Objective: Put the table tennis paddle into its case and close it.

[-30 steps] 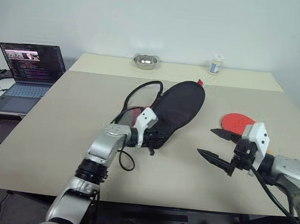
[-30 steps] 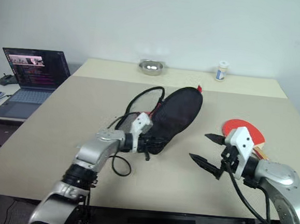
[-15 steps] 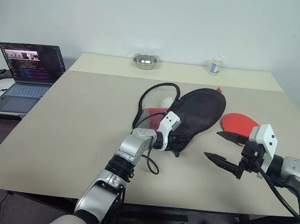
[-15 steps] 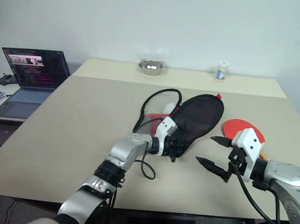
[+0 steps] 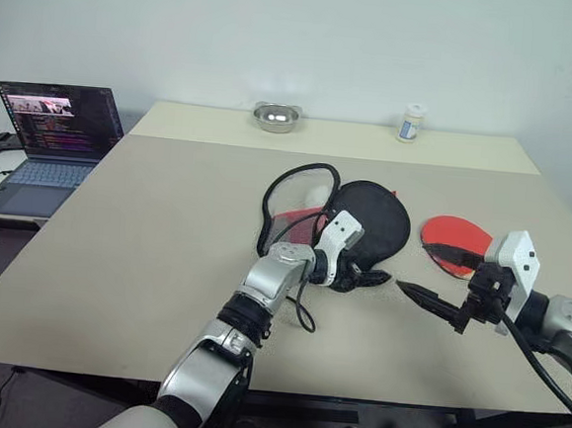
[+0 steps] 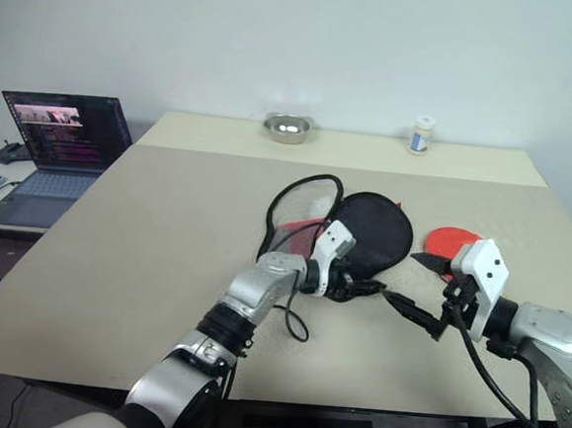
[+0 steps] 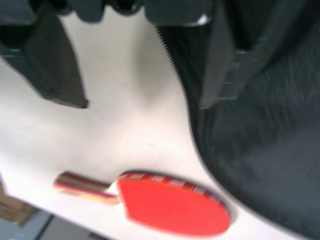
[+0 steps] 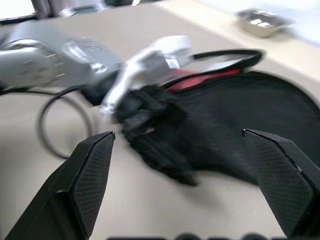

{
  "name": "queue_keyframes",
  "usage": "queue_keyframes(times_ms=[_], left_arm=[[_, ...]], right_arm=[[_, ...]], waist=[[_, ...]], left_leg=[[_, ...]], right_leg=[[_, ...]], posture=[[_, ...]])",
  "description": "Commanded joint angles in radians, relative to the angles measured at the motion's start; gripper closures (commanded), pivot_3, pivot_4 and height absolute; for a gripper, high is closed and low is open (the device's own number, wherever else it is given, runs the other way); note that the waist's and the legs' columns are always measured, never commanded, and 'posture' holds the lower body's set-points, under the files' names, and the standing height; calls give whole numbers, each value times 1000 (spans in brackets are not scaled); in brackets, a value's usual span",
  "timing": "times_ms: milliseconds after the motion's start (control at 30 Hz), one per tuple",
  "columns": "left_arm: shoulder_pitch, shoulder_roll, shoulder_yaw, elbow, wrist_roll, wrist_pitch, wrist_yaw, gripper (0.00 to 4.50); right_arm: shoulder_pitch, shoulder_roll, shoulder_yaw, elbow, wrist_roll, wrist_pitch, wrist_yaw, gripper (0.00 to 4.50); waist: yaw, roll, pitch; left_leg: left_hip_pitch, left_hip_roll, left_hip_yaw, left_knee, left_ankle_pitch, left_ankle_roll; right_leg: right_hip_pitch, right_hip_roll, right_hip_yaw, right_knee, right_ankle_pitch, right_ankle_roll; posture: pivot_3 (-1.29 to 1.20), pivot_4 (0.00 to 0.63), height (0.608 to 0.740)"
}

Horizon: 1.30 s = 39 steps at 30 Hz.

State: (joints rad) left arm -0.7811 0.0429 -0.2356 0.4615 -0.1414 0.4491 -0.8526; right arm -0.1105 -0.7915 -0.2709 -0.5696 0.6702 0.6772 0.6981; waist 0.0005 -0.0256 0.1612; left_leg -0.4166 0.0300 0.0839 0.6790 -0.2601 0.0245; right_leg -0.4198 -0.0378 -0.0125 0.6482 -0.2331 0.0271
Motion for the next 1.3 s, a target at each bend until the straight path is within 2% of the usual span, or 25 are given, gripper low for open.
queue_keyframes(times_ms=[33, 133, 267, 333, 467, 667, 867, 1067, 1300], left_arm=[[33, 100, 25, -154, -37, -10, -80, 325], [59, 195, 68, -225, -73, -15, -130, 325], [86, 345, 110, -287, -111, -48, -237, 325], [86, 387, 132, -294, -133, -57, -266, 325], [77, 404, 162, -310, -167, -43, -258, 325], [139, 426, 131, -419, -206, -27, -317, 325], [103, 549, 188, -322, -211, -111, -427, 325], [93, 637, 181, -251, -192, -211, -522, 325], [134, 703, 191, -276, -215, -198, -584, 325]], right_arm=[[-40, 22, -51, 1, 28, 122, -144, 0], [-63, 58, -54, -2, 86, 206, -209, 0], [-78, 141, -7, -2, 64, 234, -305, 0], [-90, 174, 25, 16, 35, 238, -340, 0], [-114, 232, 95, 36, -3, 238, -386, 0], [-106, 250, 115, -7, 106, 353, -358, 0], [-124, 366, 147, -7, 200, 481, -449, 0], [-182, 476, 246, 80, 151, 504, -503, 0], [-226, 569, 306, 195, 95, 490, -525, 0]], waist=[[-3, 0, 0], [-4, 0, 0], [-2, 1, 0], [-2, 1, 0], [2, 1, 0], [-1, 1, 0], [-7, 1, 0], [-7, 1, 0], [-5, 1, 0]], left_leg=[[0, 0, 0, 0, 0, 0], [0, 1, 0, 0, 0, 0], [1, 1, 0, 0, 0, 0], [0, 1, 1, 0, 0, 0], [0, 0, 1, 0, 0, 0], [0, 1, 1, 0, 0, 0], [2, 2, 1, 0, 0, 0], [1, 2, 1, 0, 0, 0], [-1, 1, 2, 0, 0, 0]], right_leg=[[0, 0, 0, 0, 0, 0], [0, 0, 0, 1, 0, -1], [0, 0, 0, 2, 0, -1], [0, 0, 0, 1, 0, -1], [0, -1, -1, 1, 0, 0], [0, -1, 0, 0, 0, 0], [0, 1, 0, 3, 0, -1], [0, 1, 0, 2, 0, -1], [-1, 0, 0, 0, 0, -1]], posture=[[0, 150, 740], [0, 150, 740], [0, 150, 740], [0, 150, 740], [0, 150, 740], [0, 150, 740], [0, 150, 740], [0, 150, 740], [0, 150, 740]])
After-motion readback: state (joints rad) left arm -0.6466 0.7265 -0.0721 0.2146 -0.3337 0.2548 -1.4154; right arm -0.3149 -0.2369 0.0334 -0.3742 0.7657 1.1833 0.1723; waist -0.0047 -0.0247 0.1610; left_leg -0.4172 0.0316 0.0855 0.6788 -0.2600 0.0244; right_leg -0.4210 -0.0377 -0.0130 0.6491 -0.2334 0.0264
